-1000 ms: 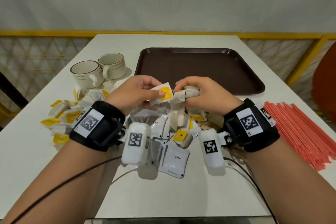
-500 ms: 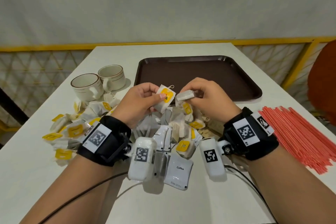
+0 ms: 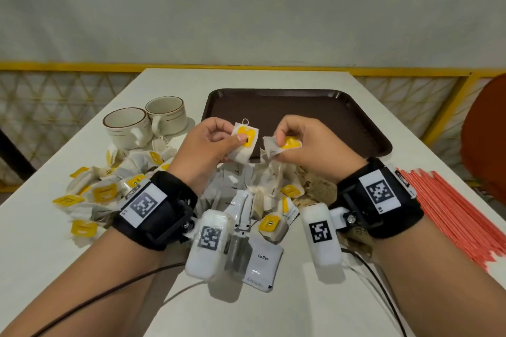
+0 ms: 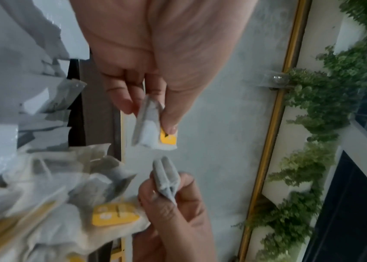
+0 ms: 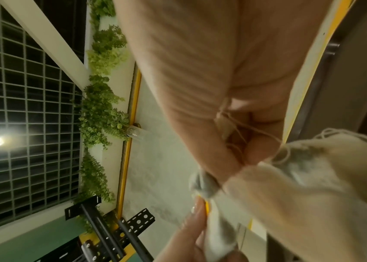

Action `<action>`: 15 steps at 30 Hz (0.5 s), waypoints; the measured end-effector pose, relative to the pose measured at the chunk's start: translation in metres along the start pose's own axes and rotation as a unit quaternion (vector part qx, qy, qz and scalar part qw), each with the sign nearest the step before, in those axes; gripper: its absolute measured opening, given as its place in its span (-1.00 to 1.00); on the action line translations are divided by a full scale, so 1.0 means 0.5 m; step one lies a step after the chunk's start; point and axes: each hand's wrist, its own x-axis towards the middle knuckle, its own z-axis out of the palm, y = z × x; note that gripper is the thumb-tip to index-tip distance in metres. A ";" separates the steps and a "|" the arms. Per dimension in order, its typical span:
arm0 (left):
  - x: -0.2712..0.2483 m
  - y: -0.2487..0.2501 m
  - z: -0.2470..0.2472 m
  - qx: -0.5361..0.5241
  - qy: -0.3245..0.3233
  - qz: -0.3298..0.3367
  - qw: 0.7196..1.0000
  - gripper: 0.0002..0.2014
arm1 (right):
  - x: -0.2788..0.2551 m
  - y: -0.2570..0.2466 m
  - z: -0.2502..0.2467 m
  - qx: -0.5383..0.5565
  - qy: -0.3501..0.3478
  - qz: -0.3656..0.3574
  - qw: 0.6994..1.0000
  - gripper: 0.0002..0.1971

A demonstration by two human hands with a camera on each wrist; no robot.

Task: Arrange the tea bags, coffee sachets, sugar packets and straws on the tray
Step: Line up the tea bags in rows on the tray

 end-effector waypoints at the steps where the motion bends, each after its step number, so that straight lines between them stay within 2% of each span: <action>1: 0.000 0.001 0.004 0.002 0.007 0.012 1.000 -0.79 | 0.001 -0.007 -0.003 -0.009 -0.028 0.009 1.000 -0.72; 4: -0.004 -0.001 0.009 0.029 0.003 0.053 0.998 -0.74 | -0.003 -0.012 -0.007 0.046 -0.067 0.035 0.996 -0.79; 9: -0.019 -0.003 -0.005 0.025 -0.011 0.055 0.998 -0.83 | -0.031 -0.014 0.002 0.179 -0.066 0.032 0.981 -0.74; 11: -0.023 -0.004 -0.005 0.020 -0.009 0.053 0.998 -0.84 | -0.034 -0.017 0.009 0.193 -0.054 0.012 0.980 -0.68; 13: -0.027 -0.003 -0.003 0.031 -0.009 0.056 0.998 -0.86 | -0.031 -0.023 0.010 0.172 -0.033 -0.012 0.984 -0.55; 15: -0.029 -0.002 -0.002 0.046 -0.009 0.063 0.997 -0.87 | -0.025 -0.039 0.002 0.141 -0.042 -0.026 0.989 -0.50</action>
